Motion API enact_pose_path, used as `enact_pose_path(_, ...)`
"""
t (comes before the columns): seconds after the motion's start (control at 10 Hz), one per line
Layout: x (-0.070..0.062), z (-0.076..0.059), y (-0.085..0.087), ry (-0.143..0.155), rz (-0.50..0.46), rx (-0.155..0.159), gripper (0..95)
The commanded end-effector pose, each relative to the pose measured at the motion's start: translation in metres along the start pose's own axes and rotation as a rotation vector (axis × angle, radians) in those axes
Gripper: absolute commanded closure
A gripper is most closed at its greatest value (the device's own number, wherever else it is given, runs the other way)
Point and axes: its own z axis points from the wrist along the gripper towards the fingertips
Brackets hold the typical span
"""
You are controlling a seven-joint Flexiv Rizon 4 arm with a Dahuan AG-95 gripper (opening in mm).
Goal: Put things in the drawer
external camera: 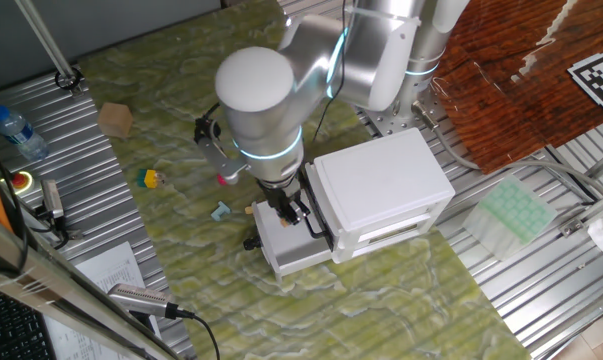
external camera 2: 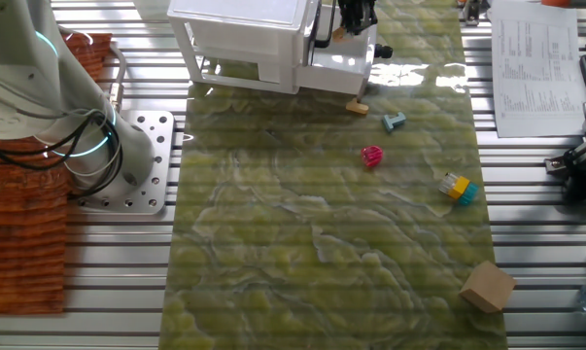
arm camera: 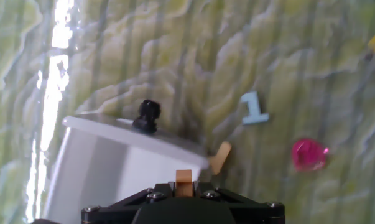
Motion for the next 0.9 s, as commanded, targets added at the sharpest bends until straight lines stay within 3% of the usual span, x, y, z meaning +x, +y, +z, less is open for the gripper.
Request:
enact_pose_path(0.1,-0.002,0.006,0.000,0.009,0.011,0.014,95.0)
enact_pose_path(0.2,-0.002,0.007,0.000,0.009,-0.006,0.015,95.0)
enact_pose_path(0.3,-0.002,0.007,0.000,0.009,-0.015,0.015,76.0)
enact_pose_path(0.4,-0.002,0.007,0.000,0.009,-0.026,0.015,76.0)
enact_pose_path(0.5,-0.002,0.007,0.000,0.007,-0.030,0.015,57.0)
enact_pose_path(0.7,-0.002,0.007,0.000,0.005,-0.011,0.015,57.0)
enact_pose_path(0.8,-0.005,0.006,-0.005,-0.027,-0.006,0.019,57.0)
enact_pose_path(0.9,-0.010,0.005,-0.012,-0.041,-0.013,0.020,57.0)
